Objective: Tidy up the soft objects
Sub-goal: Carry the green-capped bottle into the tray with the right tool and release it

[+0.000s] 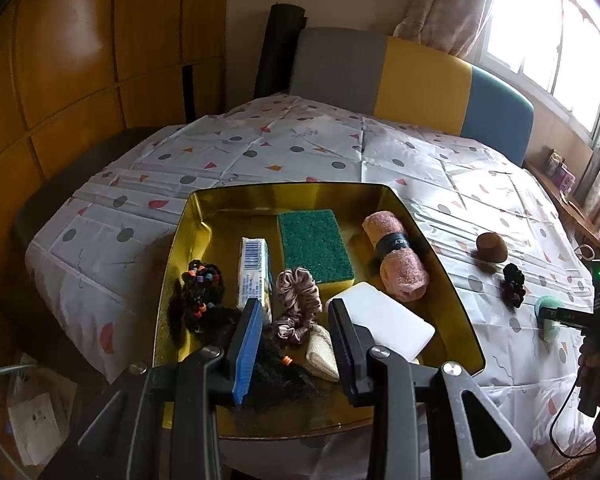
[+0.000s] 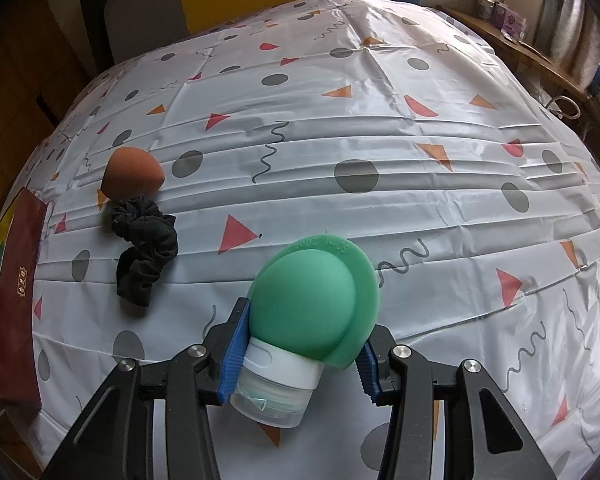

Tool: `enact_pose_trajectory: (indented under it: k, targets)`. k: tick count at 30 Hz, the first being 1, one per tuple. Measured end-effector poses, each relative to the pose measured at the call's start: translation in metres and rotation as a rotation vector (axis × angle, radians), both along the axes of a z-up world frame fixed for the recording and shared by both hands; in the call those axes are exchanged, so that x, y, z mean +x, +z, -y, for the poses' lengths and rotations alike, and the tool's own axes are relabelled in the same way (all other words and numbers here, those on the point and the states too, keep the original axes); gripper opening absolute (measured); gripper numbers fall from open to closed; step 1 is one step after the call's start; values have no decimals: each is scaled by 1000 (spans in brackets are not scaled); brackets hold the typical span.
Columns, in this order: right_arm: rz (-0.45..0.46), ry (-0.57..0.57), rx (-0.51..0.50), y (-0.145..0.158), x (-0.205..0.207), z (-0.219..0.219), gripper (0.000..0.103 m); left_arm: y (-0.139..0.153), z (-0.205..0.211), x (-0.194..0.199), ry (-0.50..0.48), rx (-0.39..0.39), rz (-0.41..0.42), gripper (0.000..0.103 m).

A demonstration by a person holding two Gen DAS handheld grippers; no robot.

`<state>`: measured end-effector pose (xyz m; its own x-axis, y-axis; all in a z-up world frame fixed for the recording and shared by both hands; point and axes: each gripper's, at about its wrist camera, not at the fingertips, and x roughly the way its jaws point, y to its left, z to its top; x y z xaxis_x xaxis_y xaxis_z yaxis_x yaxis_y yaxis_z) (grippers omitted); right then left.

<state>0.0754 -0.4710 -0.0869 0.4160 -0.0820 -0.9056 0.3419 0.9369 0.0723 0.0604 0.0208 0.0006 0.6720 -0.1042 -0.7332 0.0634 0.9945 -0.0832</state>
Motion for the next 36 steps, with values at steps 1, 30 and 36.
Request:
enact_pose_trajectory:
  k: [1, 30, 36]
  targets:
    - [-1, 0, 0, 0, 0, 0, 48, 0, -1, 0, 3, -2, 0, 34]
    - [185, 317, 131, 79, 22, -151, 47, 1, -28, -9, 28, -33, 17, 34]
    - [195, 469, 166, 86, 40, -225, 47, 4, -34, -10, 43, -33, 27, 34]
